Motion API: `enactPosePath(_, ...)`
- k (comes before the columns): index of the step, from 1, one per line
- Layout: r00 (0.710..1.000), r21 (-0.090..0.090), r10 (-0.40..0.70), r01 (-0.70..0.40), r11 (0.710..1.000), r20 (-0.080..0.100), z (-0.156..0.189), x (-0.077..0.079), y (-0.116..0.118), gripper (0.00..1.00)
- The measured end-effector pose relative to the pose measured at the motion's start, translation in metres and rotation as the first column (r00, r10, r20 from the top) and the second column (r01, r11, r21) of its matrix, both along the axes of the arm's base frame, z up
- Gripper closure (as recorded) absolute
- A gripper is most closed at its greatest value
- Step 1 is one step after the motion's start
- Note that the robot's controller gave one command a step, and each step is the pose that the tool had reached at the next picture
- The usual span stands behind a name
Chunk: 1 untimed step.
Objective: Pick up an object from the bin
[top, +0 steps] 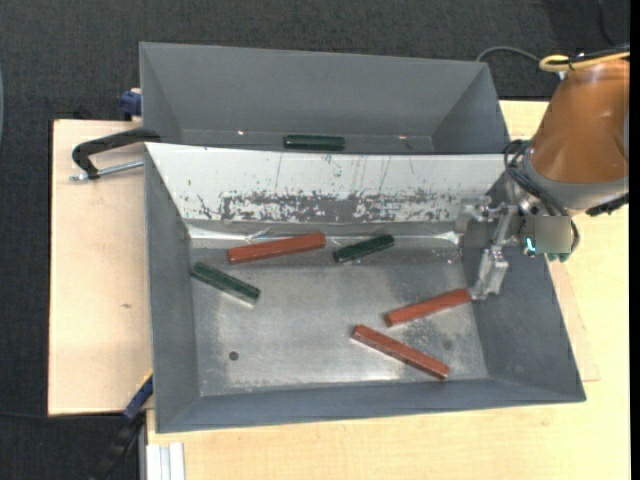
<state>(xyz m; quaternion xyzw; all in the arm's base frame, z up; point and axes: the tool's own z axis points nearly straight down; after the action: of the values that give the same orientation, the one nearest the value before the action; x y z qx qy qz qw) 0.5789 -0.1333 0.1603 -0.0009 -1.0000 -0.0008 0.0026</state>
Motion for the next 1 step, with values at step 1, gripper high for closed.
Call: enactPosePath(1, 1.0, -0.001, 0.002, -0.002, 1.0, 0.008, 0.0041, 0.0019, 0.0004, 0.0)
